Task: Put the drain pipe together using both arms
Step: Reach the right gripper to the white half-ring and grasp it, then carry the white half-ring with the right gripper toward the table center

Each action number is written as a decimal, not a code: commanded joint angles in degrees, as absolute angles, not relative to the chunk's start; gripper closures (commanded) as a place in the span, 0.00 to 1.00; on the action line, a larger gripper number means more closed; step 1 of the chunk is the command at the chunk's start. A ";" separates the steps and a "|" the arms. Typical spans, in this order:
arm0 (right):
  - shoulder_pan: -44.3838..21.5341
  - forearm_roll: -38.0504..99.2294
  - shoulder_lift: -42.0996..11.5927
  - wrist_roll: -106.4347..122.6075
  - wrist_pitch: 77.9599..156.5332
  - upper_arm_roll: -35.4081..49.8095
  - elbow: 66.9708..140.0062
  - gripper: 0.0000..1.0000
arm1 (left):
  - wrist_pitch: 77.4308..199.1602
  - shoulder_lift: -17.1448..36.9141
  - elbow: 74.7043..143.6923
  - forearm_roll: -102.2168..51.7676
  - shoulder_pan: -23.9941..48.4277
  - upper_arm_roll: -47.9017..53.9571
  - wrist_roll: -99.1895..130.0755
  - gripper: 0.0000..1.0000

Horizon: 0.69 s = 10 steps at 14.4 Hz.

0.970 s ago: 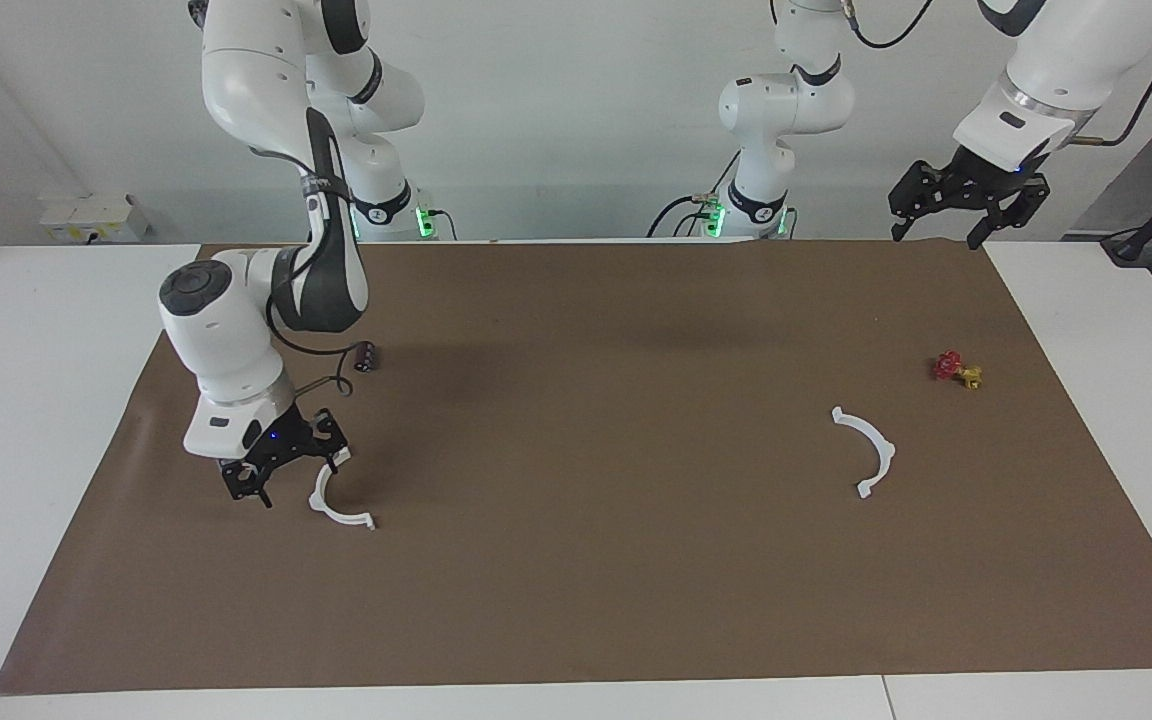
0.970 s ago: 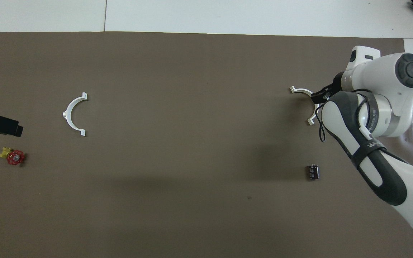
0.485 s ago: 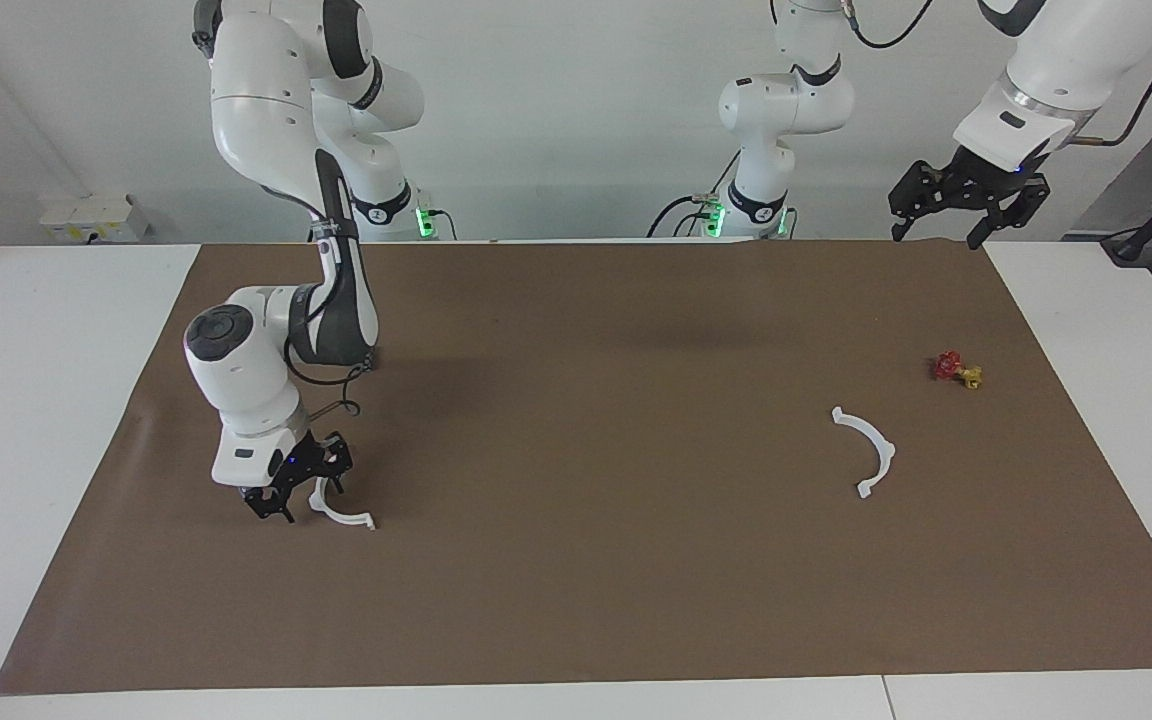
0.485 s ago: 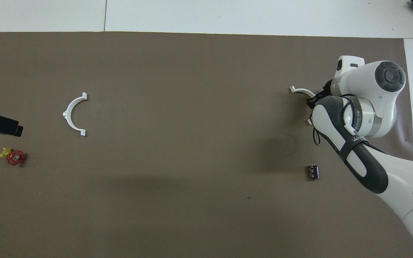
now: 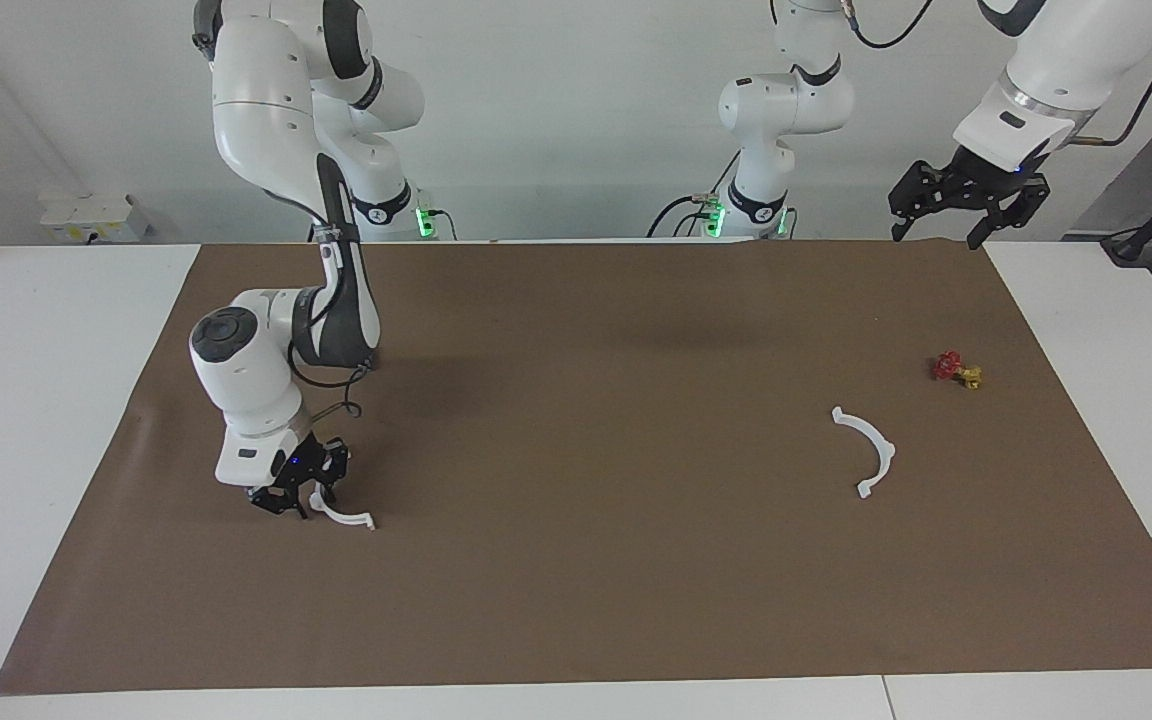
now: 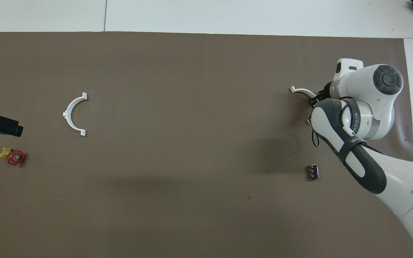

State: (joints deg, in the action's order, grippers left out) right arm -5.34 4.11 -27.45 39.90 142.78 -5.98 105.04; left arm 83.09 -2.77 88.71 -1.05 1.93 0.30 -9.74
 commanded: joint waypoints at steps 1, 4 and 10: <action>-4.75 6.33 -27.33 42.37 145.02 -5.80 106.52 1.00 | 82.62 -3.34 89.12 -0.44 1.85 0.26 -9.58 0.00; -5.45 6.33 -26.64 41.75 142.40 -5.80 103.90 1.00 | 82.62 -3.34 89.12 -0.44 1.85 0.26 -9.58 0.00; -11.94 5.10 -21.37 20.27 131.94 -5.80 100.81 1.00 | 82.62 -3.34 89.12 -0.44 1.85 0.26 -9.58 0.00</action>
State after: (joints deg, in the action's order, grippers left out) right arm -8.75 4.49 -23.83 27.95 134.55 -5.81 100.33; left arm 83.09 -2.77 88.71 -1.05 1.93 0.30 -9.74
